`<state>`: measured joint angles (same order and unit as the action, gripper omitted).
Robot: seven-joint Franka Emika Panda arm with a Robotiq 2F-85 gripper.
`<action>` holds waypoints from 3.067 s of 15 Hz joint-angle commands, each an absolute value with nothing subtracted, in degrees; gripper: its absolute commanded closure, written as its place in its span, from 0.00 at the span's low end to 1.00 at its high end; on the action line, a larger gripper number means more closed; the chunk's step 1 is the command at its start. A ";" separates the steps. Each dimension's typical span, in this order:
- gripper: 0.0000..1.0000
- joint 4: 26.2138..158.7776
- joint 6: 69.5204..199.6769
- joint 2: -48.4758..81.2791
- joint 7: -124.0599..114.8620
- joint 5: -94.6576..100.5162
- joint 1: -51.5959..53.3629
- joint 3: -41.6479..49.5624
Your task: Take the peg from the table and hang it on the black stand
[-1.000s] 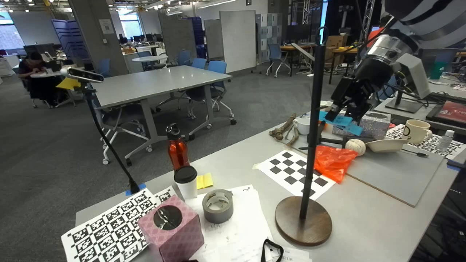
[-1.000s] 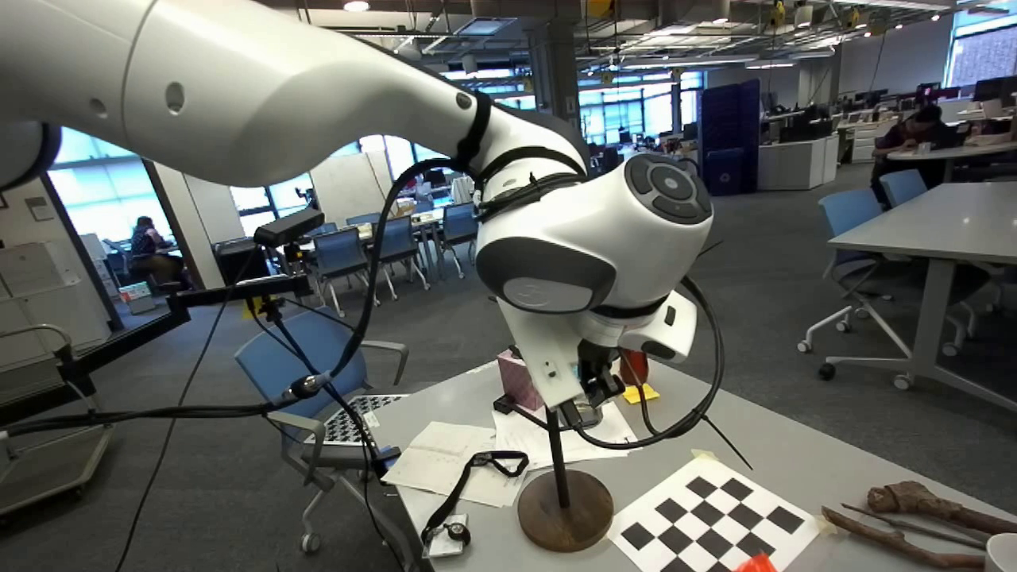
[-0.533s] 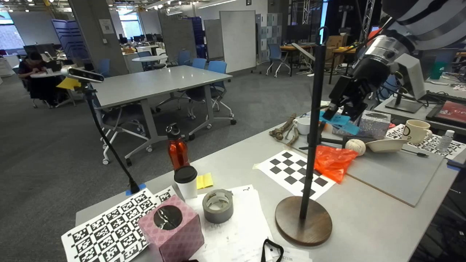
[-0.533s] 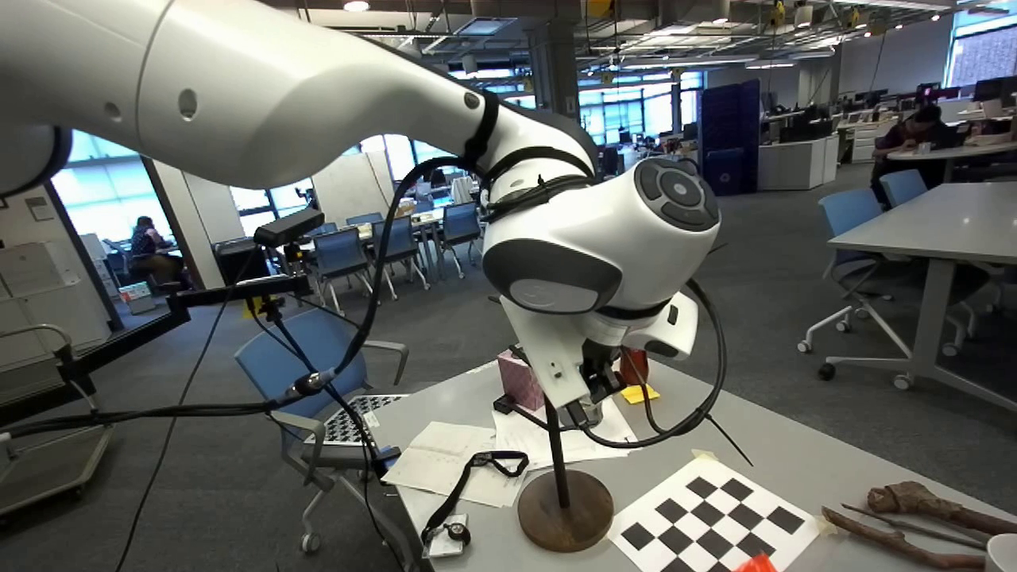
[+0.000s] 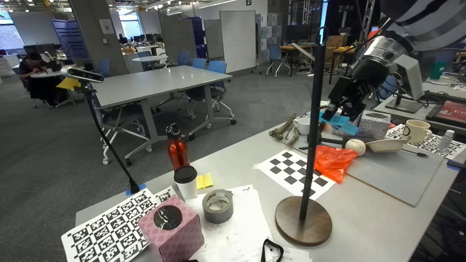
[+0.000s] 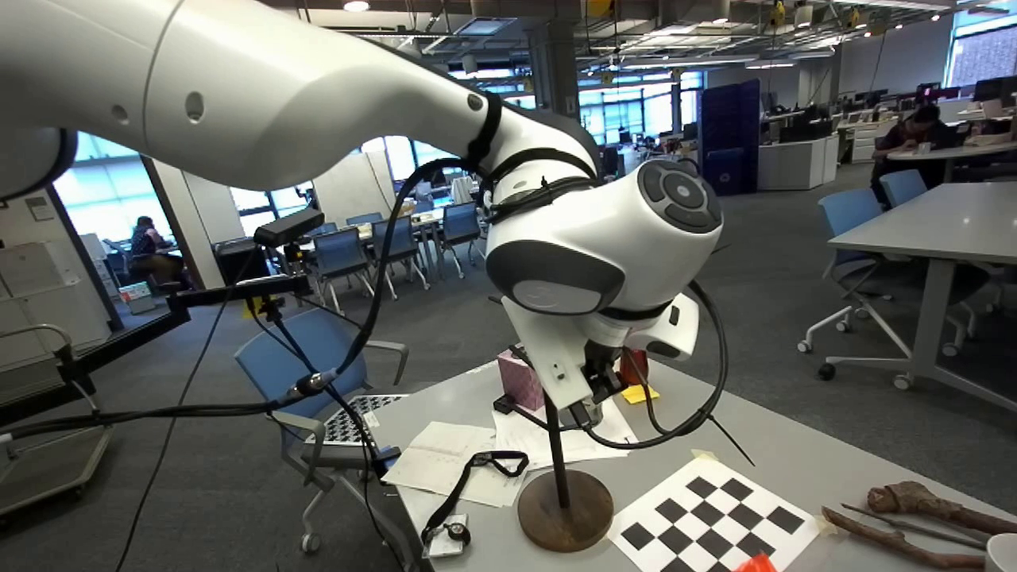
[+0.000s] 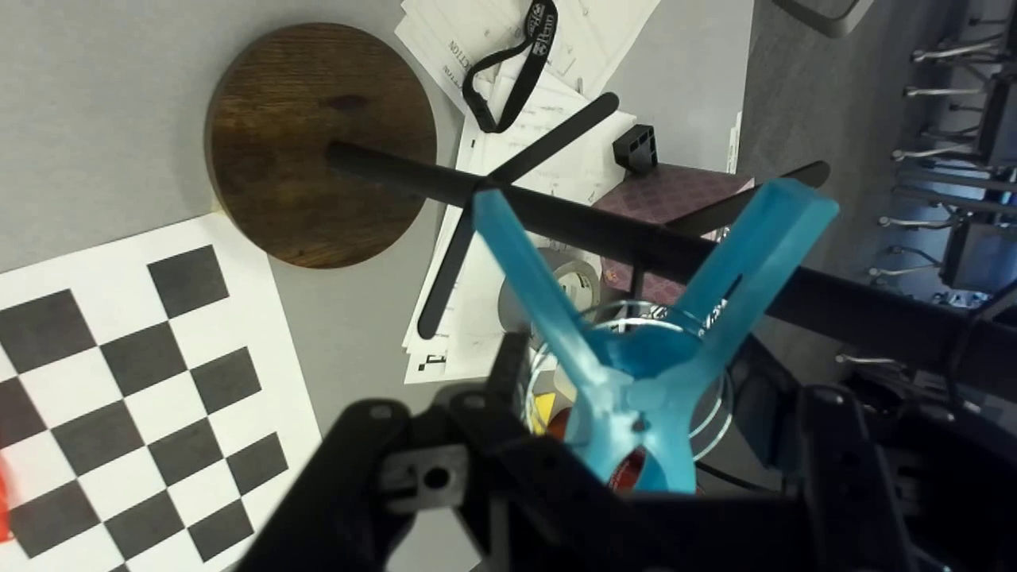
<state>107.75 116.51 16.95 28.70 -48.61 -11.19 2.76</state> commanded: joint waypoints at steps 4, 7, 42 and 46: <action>0.62 105.52 111.61 19.08 31.04 -50.61 -12.04 2.37; 0.62 105.36 111.05 19.33 31.17 -50.57 -12.05 2.38; 0.00 105.06 110.89 19.70 31.75 -50.12 -11.93 1.88; 0.00 105.06 111.03 19.56 31.67 -49.90 -11.92 1.97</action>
